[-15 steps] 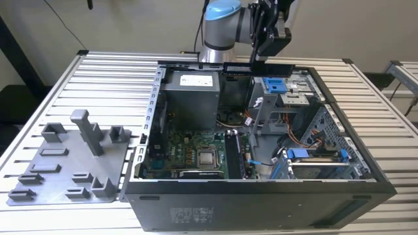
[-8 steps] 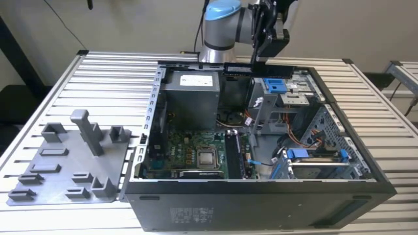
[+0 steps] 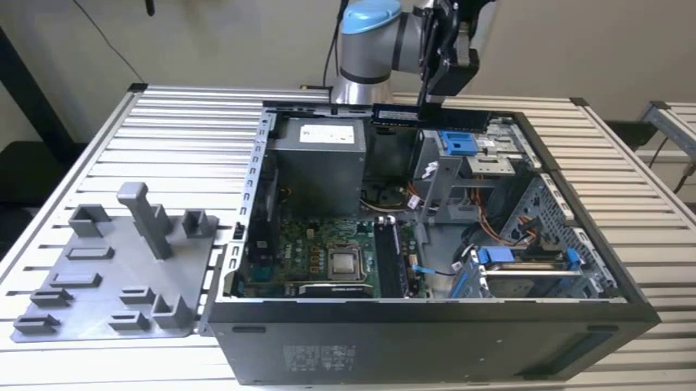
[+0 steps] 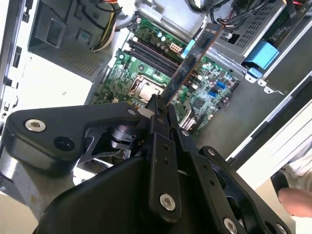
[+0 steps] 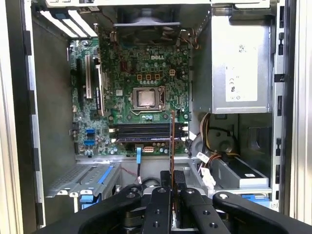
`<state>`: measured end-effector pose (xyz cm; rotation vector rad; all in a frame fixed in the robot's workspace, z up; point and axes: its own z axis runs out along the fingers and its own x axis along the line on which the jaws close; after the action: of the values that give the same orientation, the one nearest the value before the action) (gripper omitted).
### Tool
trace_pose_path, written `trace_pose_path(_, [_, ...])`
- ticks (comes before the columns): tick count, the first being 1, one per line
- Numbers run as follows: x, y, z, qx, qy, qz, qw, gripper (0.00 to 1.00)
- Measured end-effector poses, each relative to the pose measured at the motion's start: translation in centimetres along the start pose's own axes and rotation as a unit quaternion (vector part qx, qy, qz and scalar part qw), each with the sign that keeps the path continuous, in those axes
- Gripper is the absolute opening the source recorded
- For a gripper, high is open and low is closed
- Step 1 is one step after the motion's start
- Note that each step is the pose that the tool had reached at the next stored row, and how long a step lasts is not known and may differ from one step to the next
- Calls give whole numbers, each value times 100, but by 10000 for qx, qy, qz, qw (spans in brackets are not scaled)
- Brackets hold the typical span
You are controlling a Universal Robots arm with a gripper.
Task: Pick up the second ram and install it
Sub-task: 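Pick up the second ram and move it above second insertion slot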
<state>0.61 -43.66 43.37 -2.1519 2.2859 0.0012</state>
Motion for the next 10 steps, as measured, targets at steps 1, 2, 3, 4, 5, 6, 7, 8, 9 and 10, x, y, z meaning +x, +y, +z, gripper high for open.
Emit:
trace_pose_path(1, [0,0,0,0,0,1,10000,14])
trace_pose_path(2, [0,0,0,0,0,2,10000,14])
trace_pose_path(3, [0,0,0,0,0,2,10000,14])
trace_pose_path(4, [0,1,1,0,0,3,10000,14])
trace_pose_path(5, [1,3,3,0,-1,3,10000,14])
trace_pose_path(6, [4,6,6,0,-2,6,10000,14])
trace_pose_path(7, [6,9,8,0,-1,8,10000,14])
trace_pose_path(8, [9,11,9,0,0,10,10000,14])
trace_pose_path(9, [12,12,12,0,-1,10,10000,14])
trace_pose_path(10, [14,13,13,0,0,10,10000,14])
